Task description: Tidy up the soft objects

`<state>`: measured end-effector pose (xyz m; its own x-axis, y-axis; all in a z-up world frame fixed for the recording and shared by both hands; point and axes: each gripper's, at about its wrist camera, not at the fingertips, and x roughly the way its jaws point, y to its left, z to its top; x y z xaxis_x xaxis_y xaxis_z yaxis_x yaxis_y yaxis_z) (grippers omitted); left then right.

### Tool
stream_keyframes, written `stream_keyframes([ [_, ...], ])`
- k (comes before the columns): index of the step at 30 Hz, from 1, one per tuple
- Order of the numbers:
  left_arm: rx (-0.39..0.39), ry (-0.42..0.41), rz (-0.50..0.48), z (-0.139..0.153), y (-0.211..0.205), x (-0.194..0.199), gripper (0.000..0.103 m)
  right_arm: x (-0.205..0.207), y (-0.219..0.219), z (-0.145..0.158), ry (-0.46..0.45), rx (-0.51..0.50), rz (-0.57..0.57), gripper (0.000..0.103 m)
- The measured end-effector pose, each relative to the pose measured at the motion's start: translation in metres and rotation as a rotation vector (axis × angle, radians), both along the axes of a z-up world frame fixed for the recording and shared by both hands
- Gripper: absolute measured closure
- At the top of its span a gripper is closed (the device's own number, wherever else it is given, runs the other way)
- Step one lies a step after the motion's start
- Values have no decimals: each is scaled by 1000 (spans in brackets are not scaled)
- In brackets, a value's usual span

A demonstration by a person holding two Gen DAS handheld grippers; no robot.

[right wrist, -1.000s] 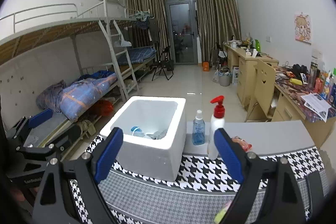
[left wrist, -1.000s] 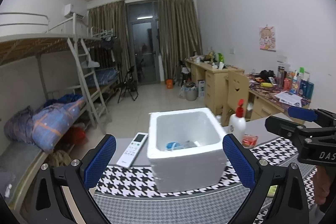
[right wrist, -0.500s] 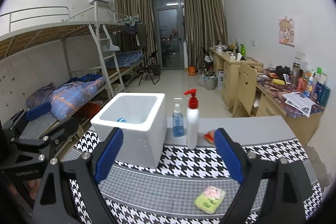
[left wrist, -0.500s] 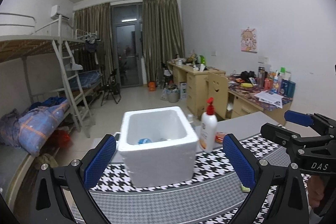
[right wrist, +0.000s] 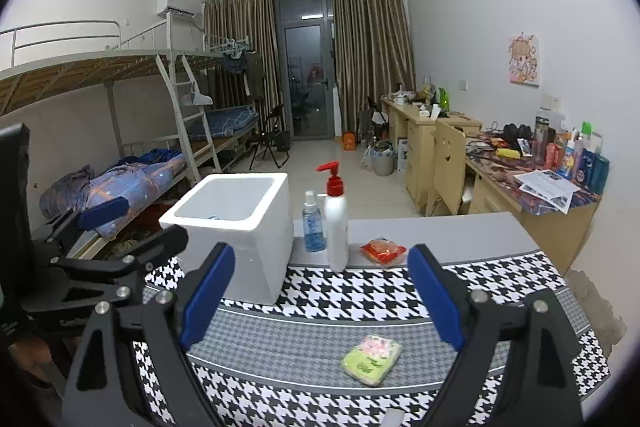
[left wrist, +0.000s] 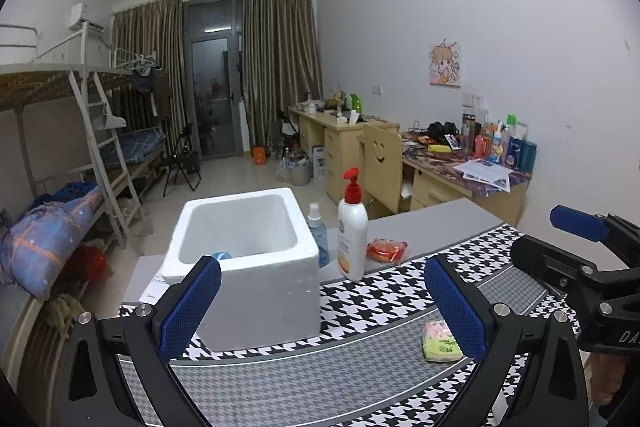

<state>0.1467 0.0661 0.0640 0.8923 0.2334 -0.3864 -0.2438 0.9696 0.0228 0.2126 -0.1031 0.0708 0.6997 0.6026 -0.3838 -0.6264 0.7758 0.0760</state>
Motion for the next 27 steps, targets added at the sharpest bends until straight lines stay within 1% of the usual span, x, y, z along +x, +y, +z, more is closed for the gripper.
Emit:
stream_keyframes([
  [9, 1, -14, 1, 0, -10, 4, 1, 4, -13, -5, -13, -3, -20, 12],
  [13, -24, -20, -18, -3, -13, 0, 1, 6, -20, -12, -7, 7, -32, 12],
  [18, -44, -10, -47, -10, -18, -1, 1, 4, -24, -19, -1, -4, -44, 12],
  [24, -44, 15, -67, -16, -26, 2, 1, -3, -28, -26, -5, -25, -53, 12],
  [27, -49, 3, -59, -19, -25, -1, 1, -5, -34, -31, -6, -17, -60, 12],
])
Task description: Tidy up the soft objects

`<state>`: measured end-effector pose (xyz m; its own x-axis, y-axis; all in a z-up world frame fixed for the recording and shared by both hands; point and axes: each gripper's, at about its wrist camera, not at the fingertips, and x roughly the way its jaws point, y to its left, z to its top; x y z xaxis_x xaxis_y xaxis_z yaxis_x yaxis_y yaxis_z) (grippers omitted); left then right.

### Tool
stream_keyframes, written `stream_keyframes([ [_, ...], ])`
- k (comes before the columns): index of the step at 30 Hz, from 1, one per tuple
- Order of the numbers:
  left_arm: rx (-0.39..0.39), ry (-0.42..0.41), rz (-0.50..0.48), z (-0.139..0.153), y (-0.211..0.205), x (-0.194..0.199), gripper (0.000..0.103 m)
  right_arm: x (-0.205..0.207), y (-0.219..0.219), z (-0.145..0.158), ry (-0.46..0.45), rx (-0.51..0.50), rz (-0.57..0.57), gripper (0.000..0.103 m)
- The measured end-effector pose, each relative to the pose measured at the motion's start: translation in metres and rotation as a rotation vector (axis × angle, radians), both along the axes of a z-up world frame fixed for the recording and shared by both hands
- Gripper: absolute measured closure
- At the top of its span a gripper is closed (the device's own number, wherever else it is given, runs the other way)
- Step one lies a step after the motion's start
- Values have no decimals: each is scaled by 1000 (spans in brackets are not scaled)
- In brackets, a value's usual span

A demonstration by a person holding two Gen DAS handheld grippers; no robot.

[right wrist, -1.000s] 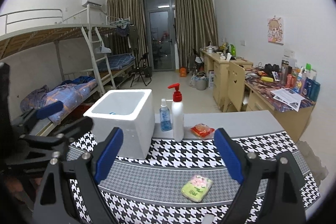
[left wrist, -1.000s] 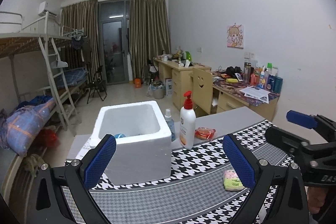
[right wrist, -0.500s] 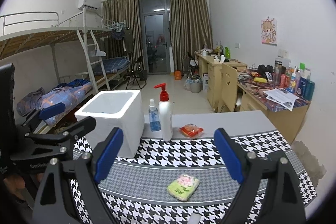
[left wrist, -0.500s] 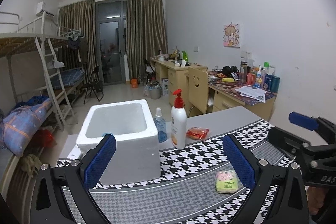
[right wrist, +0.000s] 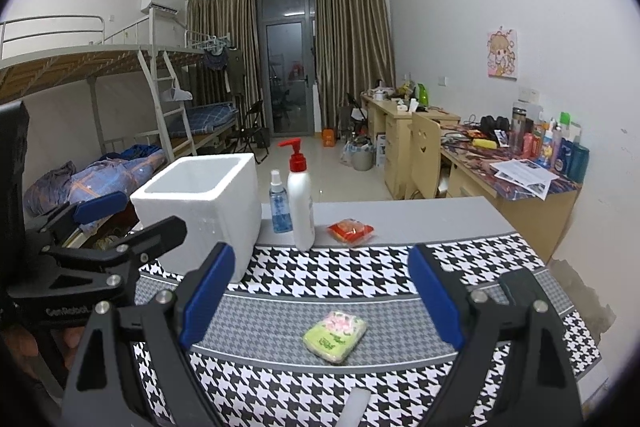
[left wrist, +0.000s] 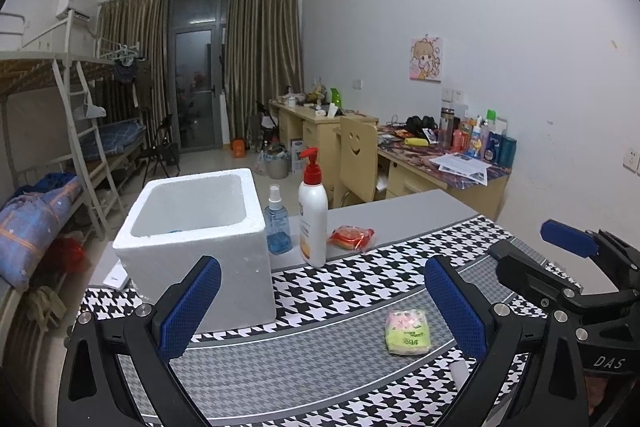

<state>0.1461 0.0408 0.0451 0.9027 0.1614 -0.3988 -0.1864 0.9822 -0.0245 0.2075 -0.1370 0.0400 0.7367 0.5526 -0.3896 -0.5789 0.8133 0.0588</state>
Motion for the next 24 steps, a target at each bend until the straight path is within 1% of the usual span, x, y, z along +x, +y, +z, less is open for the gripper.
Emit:
stream_keyframes([
  [11, 10, -21, -34, -8, -12, -6, 1, -1, -18, -13, 9, -4, -52, 12],
  [18, 9, -11, -73, -10, -24, 1, 1, -9, -28, -18, 1, -23, -71, 12],
  [24, 2, 4, -91, -17, -28, 6, 1, -7, -39, -24, 28, -10, -97, 12],
])
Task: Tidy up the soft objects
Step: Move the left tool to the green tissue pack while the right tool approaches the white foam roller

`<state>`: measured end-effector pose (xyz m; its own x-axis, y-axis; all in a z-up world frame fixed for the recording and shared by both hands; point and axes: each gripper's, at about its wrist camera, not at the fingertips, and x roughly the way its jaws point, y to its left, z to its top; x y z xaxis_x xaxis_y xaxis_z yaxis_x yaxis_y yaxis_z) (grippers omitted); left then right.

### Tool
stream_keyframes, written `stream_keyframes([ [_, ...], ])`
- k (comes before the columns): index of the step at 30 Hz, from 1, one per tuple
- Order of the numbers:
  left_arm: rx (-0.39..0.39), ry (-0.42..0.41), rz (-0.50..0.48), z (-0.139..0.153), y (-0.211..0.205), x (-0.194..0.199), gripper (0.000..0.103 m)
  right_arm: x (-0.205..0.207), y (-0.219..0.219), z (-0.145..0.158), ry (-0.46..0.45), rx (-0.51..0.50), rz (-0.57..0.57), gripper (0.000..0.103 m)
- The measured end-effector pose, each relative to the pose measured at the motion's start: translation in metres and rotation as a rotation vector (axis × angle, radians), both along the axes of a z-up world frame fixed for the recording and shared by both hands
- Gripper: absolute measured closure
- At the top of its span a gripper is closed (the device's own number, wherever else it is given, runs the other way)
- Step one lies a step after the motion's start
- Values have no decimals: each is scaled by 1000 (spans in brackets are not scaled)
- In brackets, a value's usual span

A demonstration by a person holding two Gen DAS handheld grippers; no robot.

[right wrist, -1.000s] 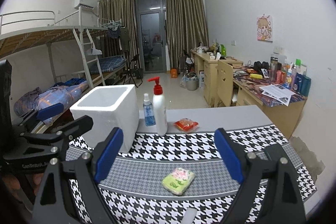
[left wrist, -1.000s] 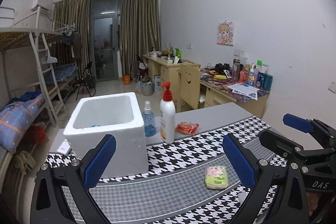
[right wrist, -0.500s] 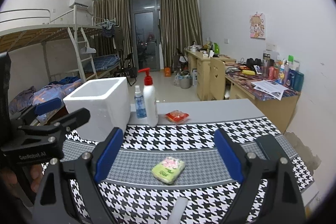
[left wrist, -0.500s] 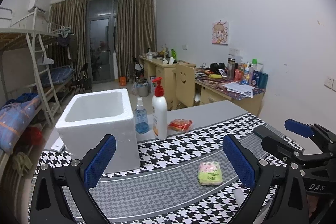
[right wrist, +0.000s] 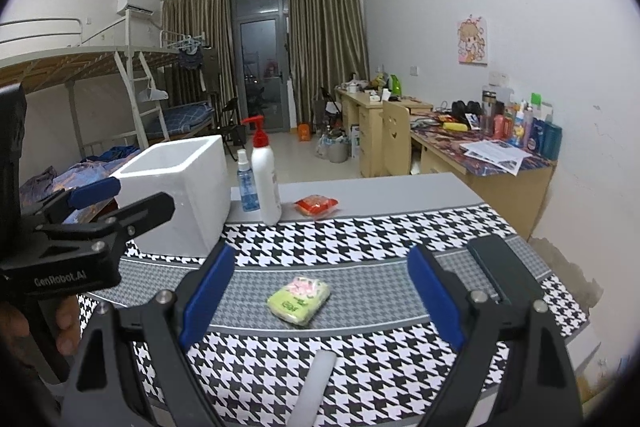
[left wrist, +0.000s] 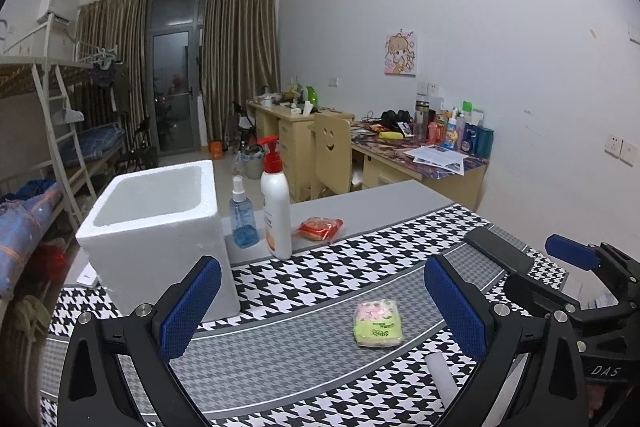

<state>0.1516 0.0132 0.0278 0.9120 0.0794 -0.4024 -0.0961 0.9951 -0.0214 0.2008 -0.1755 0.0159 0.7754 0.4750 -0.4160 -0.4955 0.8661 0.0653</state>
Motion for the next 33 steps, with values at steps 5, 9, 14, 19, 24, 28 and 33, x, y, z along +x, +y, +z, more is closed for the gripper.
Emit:
stream_keyframes([
  [5, -8, 25, -29, -10, -7, 9, 1, 0, -4, -5, 12, -7, -8, 12],
  [9, -8, 34, -38, -14, -8, 14, 1, 0, -5, -9, 14, -12, -5, 12],
  [14, -33, 53, -49, -19, -8, 21, 1, 0, -10, -15, 35, -12, -7, 12],
  [19, -28, 73, -64, -25, -12, 29, 1, -2, -15, -22, 49, -17, -7, 12],
  [24, -34, 111, -90, -34, -17, 39, 1, -3, -19, -27, 64, -12, -7, 12],
  [28, -42, 134, -94, -41, -18, 47, 1, -1, -21, -33, 80, -12, -11, 12],
  [33, -31, 163, -112, -49, -21, 56, 1, 1, -25, -39, 102, -19, -17, 12],
])
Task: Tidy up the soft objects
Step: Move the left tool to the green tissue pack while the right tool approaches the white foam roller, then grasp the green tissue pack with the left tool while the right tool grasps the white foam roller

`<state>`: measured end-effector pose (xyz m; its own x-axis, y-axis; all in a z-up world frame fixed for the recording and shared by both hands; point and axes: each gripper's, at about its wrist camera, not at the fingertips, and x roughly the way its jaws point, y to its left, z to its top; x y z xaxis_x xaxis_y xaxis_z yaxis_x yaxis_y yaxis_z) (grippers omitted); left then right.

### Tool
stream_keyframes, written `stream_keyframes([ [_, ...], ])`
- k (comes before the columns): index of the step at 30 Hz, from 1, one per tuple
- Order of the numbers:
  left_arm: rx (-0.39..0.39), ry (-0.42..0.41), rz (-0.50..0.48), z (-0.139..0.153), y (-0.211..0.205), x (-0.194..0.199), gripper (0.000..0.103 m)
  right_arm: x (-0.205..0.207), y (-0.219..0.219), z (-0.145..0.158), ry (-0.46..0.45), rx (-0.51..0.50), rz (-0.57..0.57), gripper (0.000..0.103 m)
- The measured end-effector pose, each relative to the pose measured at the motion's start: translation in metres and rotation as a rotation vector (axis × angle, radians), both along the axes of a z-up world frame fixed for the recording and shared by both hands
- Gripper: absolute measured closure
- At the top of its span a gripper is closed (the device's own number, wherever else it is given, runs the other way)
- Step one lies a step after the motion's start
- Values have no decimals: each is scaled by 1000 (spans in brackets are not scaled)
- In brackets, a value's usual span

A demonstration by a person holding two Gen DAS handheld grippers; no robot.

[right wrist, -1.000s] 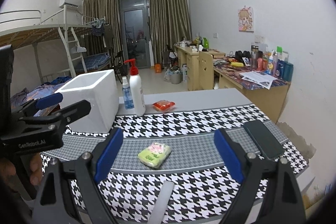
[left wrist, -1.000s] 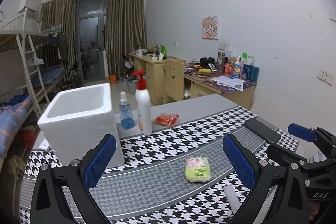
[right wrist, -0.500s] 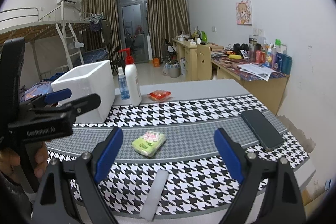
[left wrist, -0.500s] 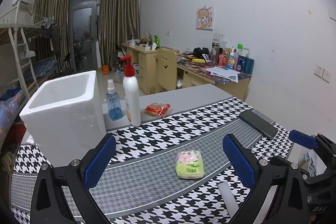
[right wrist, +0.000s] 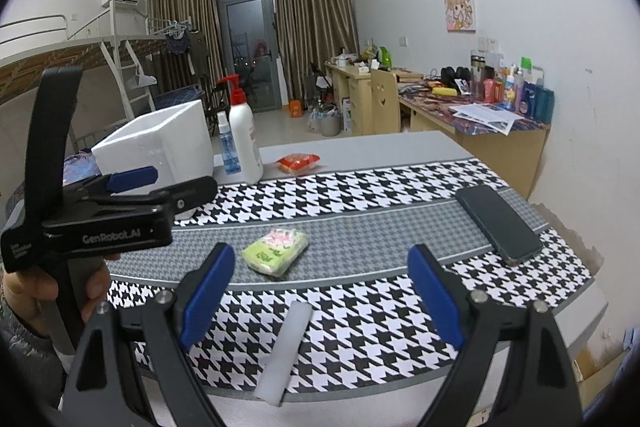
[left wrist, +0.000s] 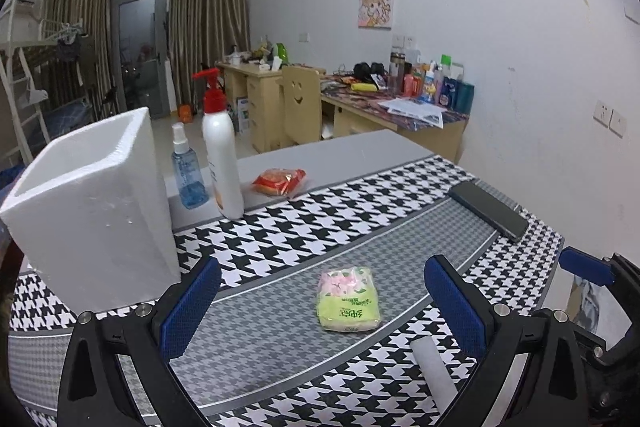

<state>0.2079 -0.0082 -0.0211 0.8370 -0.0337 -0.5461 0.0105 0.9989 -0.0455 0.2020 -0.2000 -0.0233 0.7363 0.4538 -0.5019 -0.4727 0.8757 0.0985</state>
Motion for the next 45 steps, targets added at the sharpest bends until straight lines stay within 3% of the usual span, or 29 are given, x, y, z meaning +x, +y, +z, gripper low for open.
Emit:
stream_keyframes([
  [31, 61, 209, -70, -72, -23, 64, 2, 24, 0, -52, 152, -5, 66, 12],
  [37, 92, 247, -68, -83, -24, 73, 11, 26, 5, -58, 169, -8, 93, 12],
  [45, 95, 296, -89, -93, -26, 81, 34, 22, 9, -68, 192, -30, 113, 12],
])
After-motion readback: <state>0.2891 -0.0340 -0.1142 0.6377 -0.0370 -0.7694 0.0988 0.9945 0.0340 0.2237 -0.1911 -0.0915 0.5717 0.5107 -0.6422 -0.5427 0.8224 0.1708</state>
